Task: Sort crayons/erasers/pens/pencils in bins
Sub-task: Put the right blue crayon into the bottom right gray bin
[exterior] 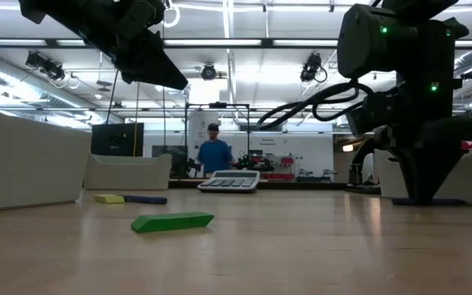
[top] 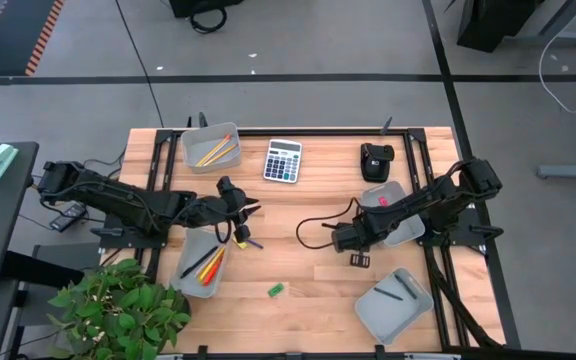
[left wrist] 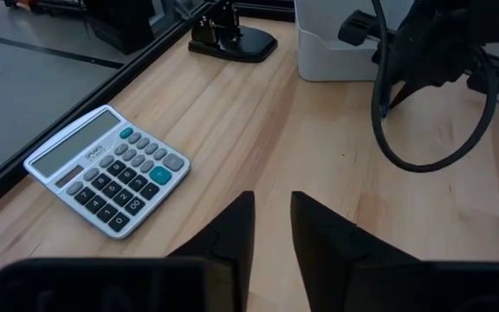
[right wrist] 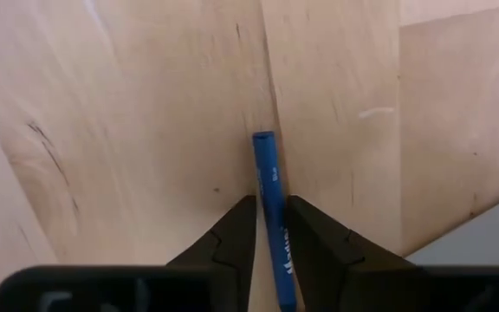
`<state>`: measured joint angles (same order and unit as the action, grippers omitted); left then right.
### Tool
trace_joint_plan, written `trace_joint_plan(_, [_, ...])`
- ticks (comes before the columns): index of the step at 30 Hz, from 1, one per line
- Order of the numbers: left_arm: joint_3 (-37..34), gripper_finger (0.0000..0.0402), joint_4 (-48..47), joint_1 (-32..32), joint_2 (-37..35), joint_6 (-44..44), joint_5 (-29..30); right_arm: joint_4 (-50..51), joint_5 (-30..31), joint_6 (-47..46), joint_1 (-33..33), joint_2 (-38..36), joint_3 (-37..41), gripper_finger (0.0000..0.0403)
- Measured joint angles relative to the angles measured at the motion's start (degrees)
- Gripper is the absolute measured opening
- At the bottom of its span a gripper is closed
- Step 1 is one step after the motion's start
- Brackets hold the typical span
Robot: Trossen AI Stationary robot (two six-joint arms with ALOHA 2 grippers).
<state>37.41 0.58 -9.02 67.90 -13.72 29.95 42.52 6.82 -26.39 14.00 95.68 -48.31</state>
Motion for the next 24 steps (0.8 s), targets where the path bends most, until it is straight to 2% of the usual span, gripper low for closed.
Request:
trace_joint_plan(7, [0.0, 0.0081, 0.0, 0.0, 0.0, 0.2, 0.0, -0.4, -0.1, 1.1, 0.7, -0.7, 0.1, 0.0045])
trace_joint_plan(16, [0.0, 0.0084, 0.0, 0.0, 0.0, 2.4, 0.0, -1.0, -0.9, -1.3, 3.4, -1.8, -0.1, 0.0041])
trace_joint_plan(24, [0.0, 0.0081, 0.1, 0.0, 0.0, 2.4, 0.0, 1.4, -0.6, -1.7, 6.8, -1.9, -7.8, 0.0041])
